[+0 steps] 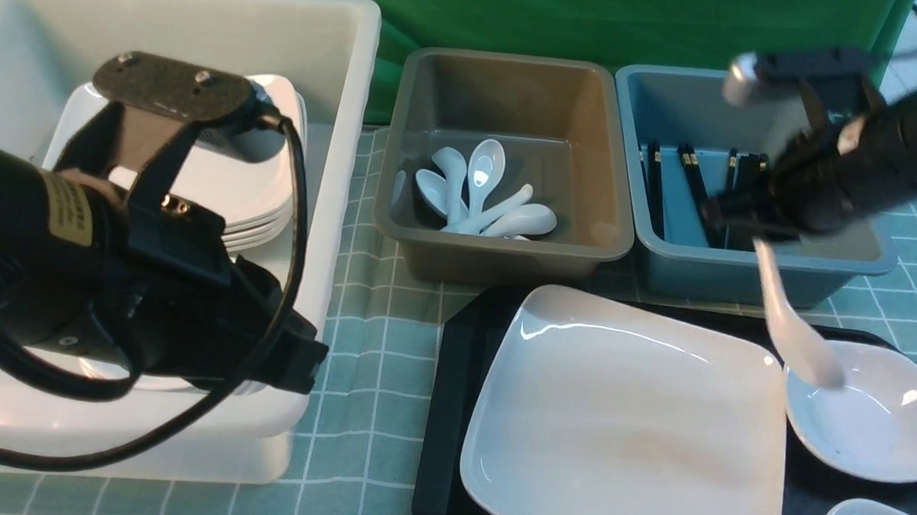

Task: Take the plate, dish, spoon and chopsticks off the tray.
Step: Use the right arm to put the soup spoon into the small storage box in the middle

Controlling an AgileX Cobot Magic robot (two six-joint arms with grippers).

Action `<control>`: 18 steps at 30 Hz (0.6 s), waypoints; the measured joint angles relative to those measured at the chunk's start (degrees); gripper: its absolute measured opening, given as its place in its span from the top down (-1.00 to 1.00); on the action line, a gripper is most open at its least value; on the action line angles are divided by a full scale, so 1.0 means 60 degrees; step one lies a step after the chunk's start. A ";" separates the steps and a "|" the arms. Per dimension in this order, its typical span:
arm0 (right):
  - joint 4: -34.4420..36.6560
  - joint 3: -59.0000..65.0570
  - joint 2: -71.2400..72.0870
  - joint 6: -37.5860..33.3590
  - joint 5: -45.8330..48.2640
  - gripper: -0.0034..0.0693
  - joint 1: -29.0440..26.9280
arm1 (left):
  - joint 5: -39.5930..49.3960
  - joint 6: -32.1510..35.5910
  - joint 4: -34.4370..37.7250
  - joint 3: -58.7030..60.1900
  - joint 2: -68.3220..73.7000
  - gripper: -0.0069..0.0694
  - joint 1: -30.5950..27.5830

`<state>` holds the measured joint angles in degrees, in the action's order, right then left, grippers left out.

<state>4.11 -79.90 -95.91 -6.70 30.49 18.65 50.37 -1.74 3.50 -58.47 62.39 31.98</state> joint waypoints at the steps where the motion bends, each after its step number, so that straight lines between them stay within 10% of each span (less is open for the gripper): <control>1: 0.0182 -0.0417 -0.0145 -0.0122 0.0000 0.71 0.0206 | 0.0000 -0.0069 0.0000 0.0000 0.0000 0.79 0.0000; 12: 0.0522 -0.5700 -0.3949 0.0238 -0.0231 0.63 0.1086 | 0.0647 -0.0606 -0.0008 0.0000 0.0000 0.79 0.0000; 18: 0.0491 -0.6732 -0.4961 0.0687 0.0096 -0.48 0.1106 | 0.0867 -0.0775 0.0001 0.0000 0.0000 0.79 0.0000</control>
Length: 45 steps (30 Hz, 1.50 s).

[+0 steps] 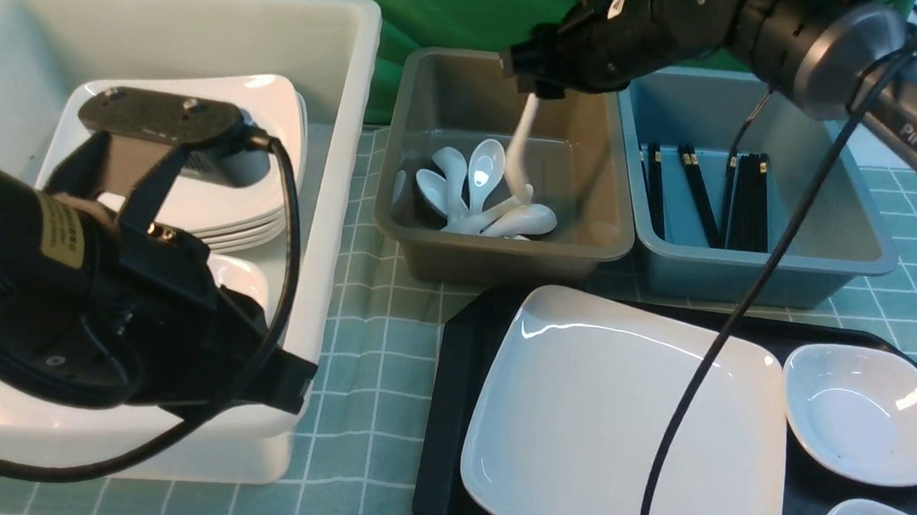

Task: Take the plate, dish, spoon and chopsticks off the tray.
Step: Use the right arm to put the soup spoon into the small storage box in the middle, then use the right arm to grab a small plate from the dinner plate

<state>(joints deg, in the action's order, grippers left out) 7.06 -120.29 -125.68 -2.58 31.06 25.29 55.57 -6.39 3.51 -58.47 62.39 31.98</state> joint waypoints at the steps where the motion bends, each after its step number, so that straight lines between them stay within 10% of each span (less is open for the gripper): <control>1: -0.0009 -0.0009 0.0030 0.0023 0.0237 -0.64 0.0000 | 0.0000 0.0000 0.0000 0.0000 0.0000 0.79 0.0000; 5: -0.0446 -0.0028 0.0682 -0.0052 0.2787 -0.64 -0.0163 | 0.0073 -0.0033 0.0037 0.0000 0.0000 0.79 0.0000; 10: -0.1480 0.0208 0.2403 -0.0666 0.5626 0.54 -0.0566 | 0.0058 -0.0033 0.0111 0.0000 0.0000 0.79 0.0000; 15: -0.1676 0.2493 0.4751 -0.0806 0.5617 0.83 -0.0944 | 0.0067 -0.0033 0.0136 0.0000 0.0000 0.79 0.0000; 24: -0.1593 0.9724 0.8858 -0.0594 0.5142 0.36 -0.0611 | 0.0062 -0.0035 0.0209 0.0000 0.0000 0.79 0.0000; 26: -0.1549 1.1852 0.9404 -0.0272 0.3987 -0.23 -0.0056 | -0.0009 -0.0035 0.0209 0.0000 0.0000 0.79 0.0000; 30: -0.1755 1.3982 0.9272 0.0595 0.2160 -0.72 0.0341 | -0.0132 -0.0035 0.0209 0.0000 0.0000 0.79 0.0000; 40: -0.2559 1.4795 0.7537 0.1535 0.0339 -0.64 0.0395 | -0.0124 0.0027 0.0175 0.0000 0.0000 0.79 0.0000; 45: -0.2919 1.4754 0.7172 0.2034 0.0313 -0.04 0.0434 | 0.0156 0.0099 0.0163 0.0000 0.0000 0.79 0.0000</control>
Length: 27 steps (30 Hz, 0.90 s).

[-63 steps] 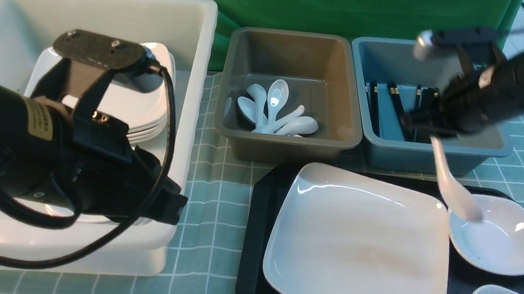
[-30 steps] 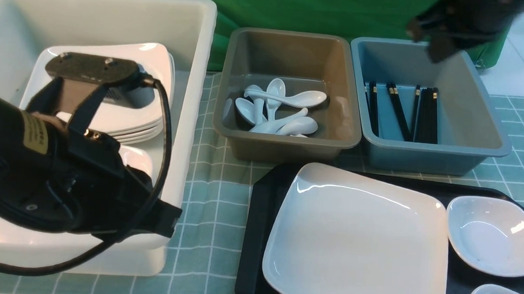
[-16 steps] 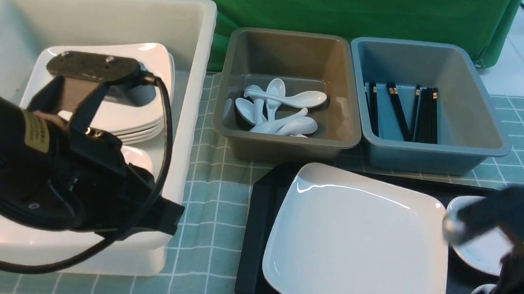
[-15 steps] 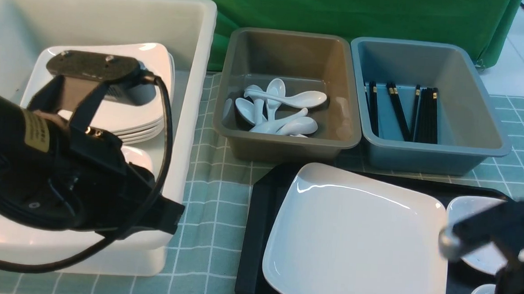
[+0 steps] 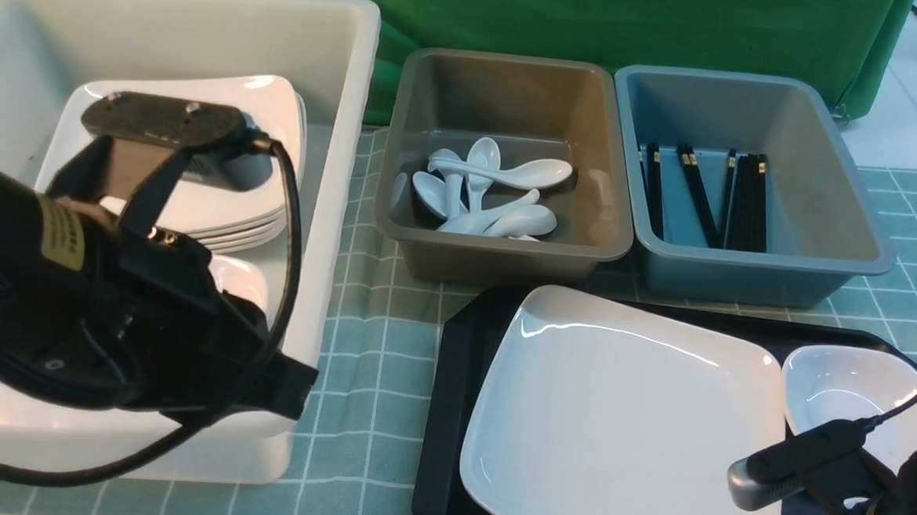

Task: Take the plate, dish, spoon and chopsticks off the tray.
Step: Use the right arm to grab a small plate from the dinner plate, then use the right arm to put the small plate into the large storage box on the left

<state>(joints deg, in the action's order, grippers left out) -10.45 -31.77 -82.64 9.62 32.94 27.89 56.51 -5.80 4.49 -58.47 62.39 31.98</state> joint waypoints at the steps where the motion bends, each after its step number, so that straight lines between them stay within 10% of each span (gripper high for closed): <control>1: -0.0206 -0.0020 0.0047 0.0064 0.0141 0.14 0.0090 | 0.0059 0.0087 -0.0012 0.0000 0.0000 0.79 0.0000; 10: -0.0036 -0.1104 0.1751 0.0071 0.1774 0.71 0.0551 | 0.0272 -0.0099 -0.0158 0.0000 0.0000 0.79 0.0000; 21: 0.0411 -0.4344 0.3048 -0.0402 0.2931 0.73 0.0601 | 0.0802 -0.1780 -0.1924 0.0000 -0.0044 0.79 -0.0405; 27: 0.2377 -0.7268 0.1413 -0.2485 0.2247 0.73 0.0624 | 0.0810 -0.1714 -0.2183 0.0000 -0.0598 0.79 -0.2676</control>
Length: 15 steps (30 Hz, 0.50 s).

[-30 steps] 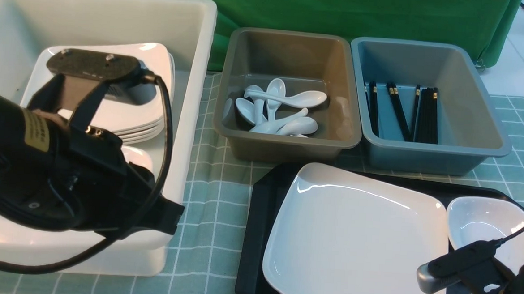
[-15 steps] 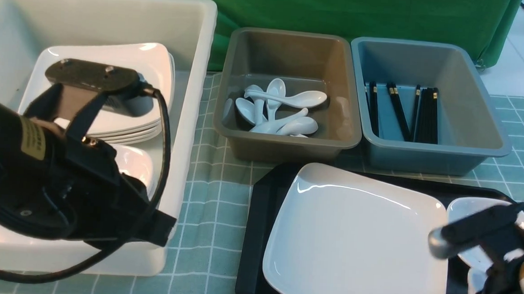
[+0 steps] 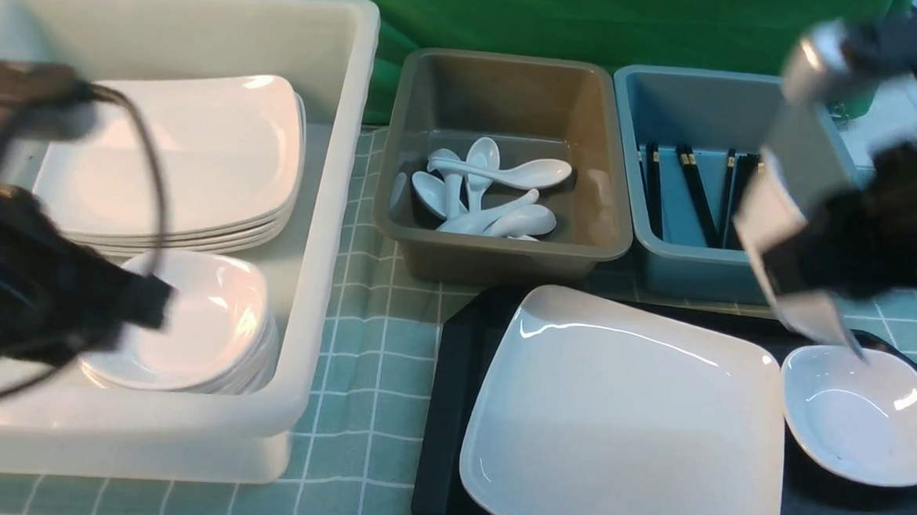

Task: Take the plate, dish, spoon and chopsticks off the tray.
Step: Use the right arm to put the small plate into the large storage box on the left

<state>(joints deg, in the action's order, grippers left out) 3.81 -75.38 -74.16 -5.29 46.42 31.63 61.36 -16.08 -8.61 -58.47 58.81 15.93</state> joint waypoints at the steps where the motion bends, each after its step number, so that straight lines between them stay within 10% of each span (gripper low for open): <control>1: 0.0412 -0.0421 -0.0335 -0.0468 -0.0028 0.73 0.0042 | 0.0021 0.0139 -0.0010 0.0000 -0.0170 0.79 -0.0533; 7: 0.1841 -0.3907 -0.3298 -0.2012 -0.0106 0.73 0.1395 | 0.0024 0.0920 0.0710 0.0000 -0.1544 0.79 -0.3525; 15: 0.1987 -0.8217 -0.7034 -0.2472 -0.0217 0.73 0.3234 | -0.0332 0.1495 0.1924 0.0000 -0.2376 0.79 -0.4591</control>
<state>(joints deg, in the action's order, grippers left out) 15.72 -124.68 -116.37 -20.13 45.12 51.04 59.37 -7.11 2.93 -58.47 44.55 -11.62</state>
